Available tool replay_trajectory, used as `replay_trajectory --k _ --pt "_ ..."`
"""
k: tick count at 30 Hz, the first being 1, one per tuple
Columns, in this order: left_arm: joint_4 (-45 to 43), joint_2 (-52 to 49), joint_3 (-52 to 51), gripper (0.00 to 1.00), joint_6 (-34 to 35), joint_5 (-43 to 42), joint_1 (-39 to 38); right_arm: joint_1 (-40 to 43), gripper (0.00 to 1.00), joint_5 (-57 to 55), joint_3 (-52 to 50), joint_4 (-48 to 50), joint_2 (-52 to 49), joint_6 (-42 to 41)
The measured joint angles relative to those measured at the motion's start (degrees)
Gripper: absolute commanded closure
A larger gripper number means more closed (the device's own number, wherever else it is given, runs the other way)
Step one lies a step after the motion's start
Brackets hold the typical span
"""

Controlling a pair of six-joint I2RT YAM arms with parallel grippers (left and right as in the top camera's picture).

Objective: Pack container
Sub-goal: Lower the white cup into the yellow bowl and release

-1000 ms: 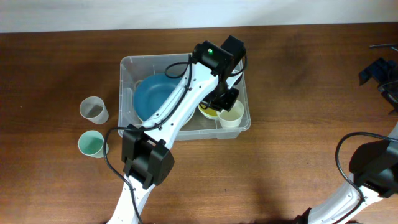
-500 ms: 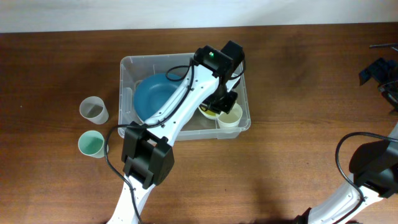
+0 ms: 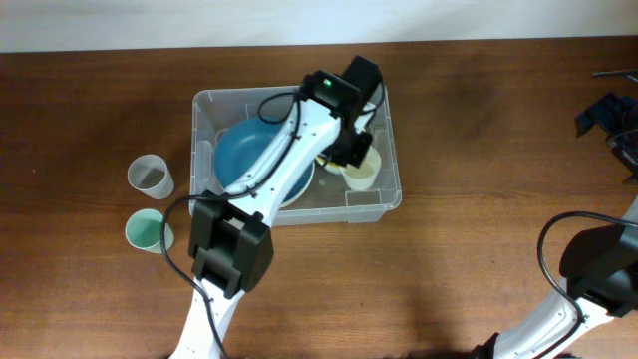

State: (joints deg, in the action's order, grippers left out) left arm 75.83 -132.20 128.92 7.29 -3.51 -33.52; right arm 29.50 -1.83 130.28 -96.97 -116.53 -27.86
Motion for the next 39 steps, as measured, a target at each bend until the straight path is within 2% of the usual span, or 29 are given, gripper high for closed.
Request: replay_trajectory --k 9,23,31,35,36,37,39 --pt "1.33 0.0 0.0 0.99 0.0 1.03 3.43 0.0 0.01 0.0 0.0 0.0 0.0 0.0" --pt "0.02 0.0 -0.07 0.96 0.0 1.22 2.1 0.0 0.01 0.0 0.0 -0.02 0.0 -0.02" --pt "-2.62 0.0 -3.37 0.95 0.0 2.01 2.1 0.0 0.01 0.0 0.0 0.0 0.0 -0.02" --pt "-3.02 -0.02 -4.63 0.88 -0.07 2.51 2.1 0.0 0.01 0.0 0.0 0.0 0.0 0.02" --pt "-2.99 -0.02 -4.66 0.81 -0.09 2.51 2.1 0.0 0.01 0.0 0.0 0.0 0.0 0.0" --pt "-3.04 -0.02 -4.66 0.78 -0.31 2.56 2.1 0.0 0.01 0.0 0.0 0.0 0.0 0.02" --pt "-3.04 -0.02 -4.66 0.77 -0.2 2.64 2.1 -0.02 0.01 0.02 0.0 -0.02 0.0 0.04"
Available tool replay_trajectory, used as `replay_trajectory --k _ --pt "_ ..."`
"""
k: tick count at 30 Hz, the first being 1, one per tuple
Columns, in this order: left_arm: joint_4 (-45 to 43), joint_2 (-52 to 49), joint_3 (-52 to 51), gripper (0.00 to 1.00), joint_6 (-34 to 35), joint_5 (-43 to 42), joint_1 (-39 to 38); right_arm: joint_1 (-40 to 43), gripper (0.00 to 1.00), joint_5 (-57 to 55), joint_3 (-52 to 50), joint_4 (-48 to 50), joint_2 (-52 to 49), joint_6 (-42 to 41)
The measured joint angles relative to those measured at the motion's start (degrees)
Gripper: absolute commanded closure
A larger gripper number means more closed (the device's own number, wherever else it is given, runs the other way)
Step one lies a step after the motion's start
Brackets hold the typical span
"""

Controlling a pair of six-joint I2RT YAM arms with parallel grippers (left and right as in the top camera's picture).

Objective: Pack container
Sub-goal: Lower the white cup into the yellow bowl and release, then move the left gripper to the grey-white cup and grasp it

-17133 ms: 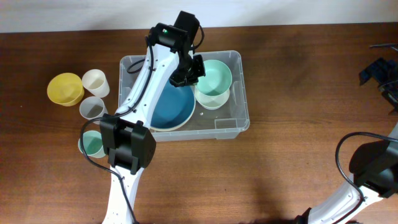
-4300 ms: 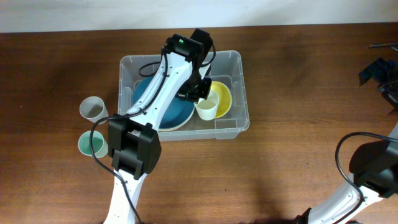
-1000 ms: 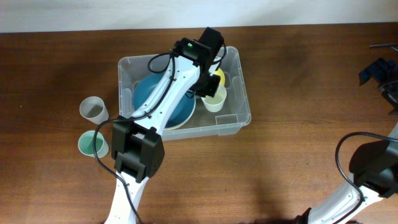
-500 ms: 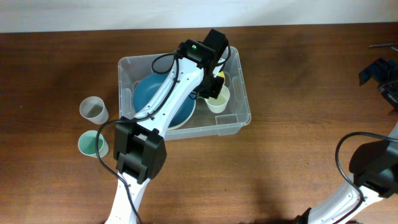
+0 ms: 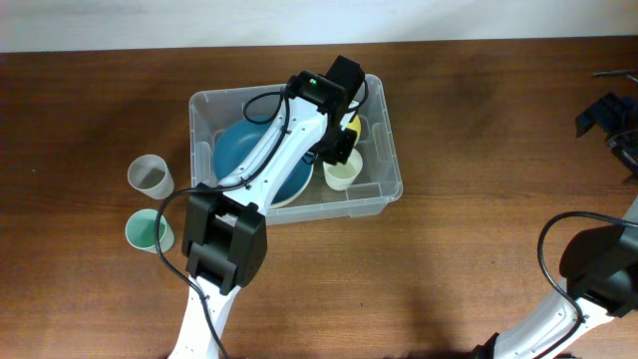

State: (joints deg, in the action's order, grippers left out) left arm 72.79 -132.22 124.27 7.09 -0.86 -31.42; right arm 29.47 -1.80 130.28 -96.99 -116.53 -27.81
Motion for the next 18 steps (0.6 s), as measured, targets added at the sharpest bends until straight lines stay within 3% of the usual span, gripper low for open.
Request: replay_trajectory --k 12,13,15,18 --pt "1.03 0.0 0.59 0.59 -0.02 0.28 0.02 0.02 0.01 -0.02 0.0 0.0 0.0 -0.04" --pt "2.05 0.0 1.55 0.56 0.0 0.26 0.04 0.02 0.01 0.0 0.0 0.0 0.0 -0.02" --pt "4.22 0.0 4.5 0.41 -0.28 0.31 0.11 0.0 0.01 0.0 0.0 0.0 0.0 -0.07" --pt "8.2 0.0 11.96 0.36 -0.13 0.79 0.5 0.02 0.01 -0.02 0.0 0.0 0.0 -0.02"
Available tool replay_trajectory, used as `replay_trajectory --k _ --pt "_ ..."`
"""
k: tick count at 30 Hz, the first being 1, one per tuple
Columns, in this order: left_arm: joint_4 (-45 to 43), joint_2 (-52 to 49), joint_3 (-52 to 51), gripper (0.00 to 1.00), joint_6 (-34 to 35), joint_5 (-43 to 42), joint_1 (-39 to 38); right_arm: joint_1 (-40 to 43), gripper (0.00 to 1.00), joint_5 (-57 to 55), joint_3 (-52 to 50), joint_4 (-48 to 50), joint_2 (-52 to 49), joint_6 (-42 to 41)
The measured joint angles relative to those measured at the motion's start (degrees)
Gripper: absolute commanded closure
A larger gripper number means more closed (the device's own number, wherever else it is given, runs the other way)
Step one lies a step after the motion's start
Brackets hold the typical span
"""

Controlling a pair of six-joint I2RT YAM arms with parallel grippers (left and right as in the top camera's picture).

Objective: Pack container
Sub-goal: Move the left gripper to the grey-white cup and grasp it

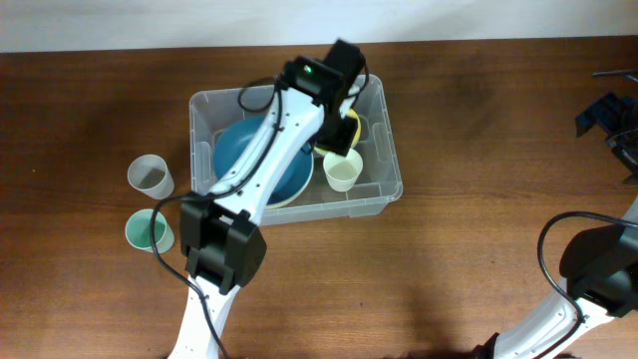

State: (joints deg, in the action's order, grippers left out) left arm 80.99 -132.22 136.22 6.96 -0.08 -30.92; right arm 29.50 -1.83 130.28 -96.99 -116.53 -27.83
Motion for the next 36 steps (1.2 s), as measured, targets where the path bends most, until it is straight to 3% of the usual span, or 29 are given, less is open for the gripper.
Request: replay_trajectory --k 9,21,27,36 --pt "15.26 0.92 16.59 0.37 2.84 6.27 7.21 0.0 0.01 0.0 0.0 0.02 0.0 -0.02" --pt "15.45 4.15 17.0 0.27 7.43 7.85 28.57 0.0 0.01 0.0 0.0 0.02 0.0 0.0" --pt "15.5 4.98 12.33 0.27 8.57 2.08 38.84 0.0 0.01 0.02 0.0 0.02 0.0 0.0" --pt "15.17 5.05 -5.2 0.28 12.44 -0.9 47.8 0.0 0.01 0.0 0.0 0.02 0.0 0.0"
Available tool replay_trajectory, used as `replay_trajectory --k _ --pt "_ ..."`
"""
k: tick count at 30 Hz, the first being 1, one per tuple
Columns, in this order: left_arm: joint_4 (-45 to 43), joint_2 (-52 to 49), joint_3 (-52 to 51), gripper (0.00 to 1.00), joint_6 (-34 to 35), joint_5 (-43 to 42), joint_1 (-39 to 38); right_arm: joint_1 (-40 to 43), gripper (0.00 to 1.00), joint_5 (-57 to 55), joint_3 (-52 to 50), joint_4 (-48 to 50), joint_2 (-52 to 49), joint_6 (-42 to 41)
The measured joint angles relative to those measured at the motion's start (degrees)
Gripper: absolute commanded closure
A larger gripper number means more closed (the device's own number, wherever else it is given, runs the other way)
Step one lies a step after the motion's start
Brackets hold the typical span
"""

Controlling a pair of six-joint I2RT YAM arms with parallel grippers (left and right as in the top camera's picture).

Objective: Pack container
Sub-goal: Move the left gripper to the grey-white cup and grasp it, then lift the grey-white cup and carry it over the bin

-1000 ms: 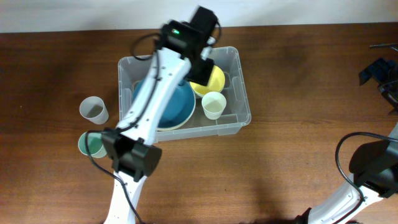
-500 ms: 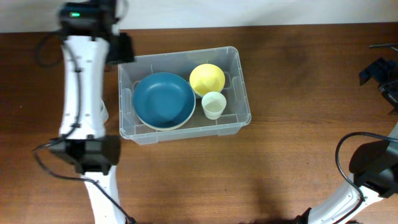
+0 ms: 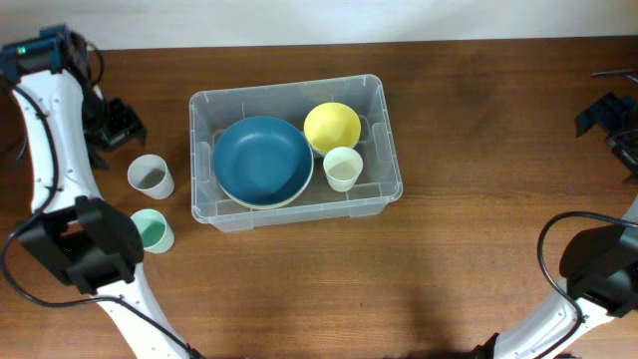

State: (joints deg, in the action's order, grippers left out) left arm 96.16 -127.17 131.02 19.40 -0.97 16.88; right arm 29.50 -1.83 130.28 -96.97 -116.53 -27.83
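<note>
A clear plastic container (image 3: pixel 289 88) sits mid-table. Inside lie a blue bowl (image 3: pixel 261 160) on the left, a yellow bowl (image 3: pixel 332 127) at the back right and a cream cup (image 3: pixel 342 168) upright in front of it. Left of the container stand a grey cup (image 3: pixel 150 177) and a green cup (image 3: pixel 150 231) on the table. My left gripper (image 3: pixel 118 125) hovers just behind the grey cup, looking open and holding nothing. Far off at the right edge is my right gripper (image 3: pixel 601 115); how its jaws stand is unclear.
The brown wooden table (image 3: pixel 469 249) stretches around the container. My left arm's white links (image 3: pixel 55 140) run down the left edge, close to the two loose cups. The right arm's base (image 3: pixel 588 269) sits at the lower right.
My left arm has moved out of the container to the far left, and its gripper is now behind the grey cup. The bowls and cream cup in the container are uncovered and unmoved.
At first my left gripper was low over the cream cup in the container's right part. Then it stood higher, near the yellow bowl, with the cup left standing. Now it is outside the container by the grey cup. The right arm stayed parked.
</note>
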Motion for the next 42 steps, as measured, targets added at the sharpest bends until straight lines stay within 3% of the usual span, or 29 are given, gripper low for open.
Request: replay_trajectory --k 20,26,32,42 --pt "-14.78 0.0 -17.57 0.29 1.16 -0.26 2.89 -0.02 0.01 0.0 0.0 -0.02 0.0 0.02" --pt "-17.99 0.0 -22.4 0.58 1.09 0.22 2.89 0.0 0.01 0.0 0.0 -0.02 0.0 0.0" --pt "-19.96 0.0 -23.74 0.99 0.85 0.48 2.89 -0.02 0.01 0.0 0.0 -0.02 0.0 -0.02" --pt "-20.79 0.2 -22.23 0.99 0.35 0.33 3.02 0.0 0.01 0.0 0.0 0.0 0.0 -0.02"
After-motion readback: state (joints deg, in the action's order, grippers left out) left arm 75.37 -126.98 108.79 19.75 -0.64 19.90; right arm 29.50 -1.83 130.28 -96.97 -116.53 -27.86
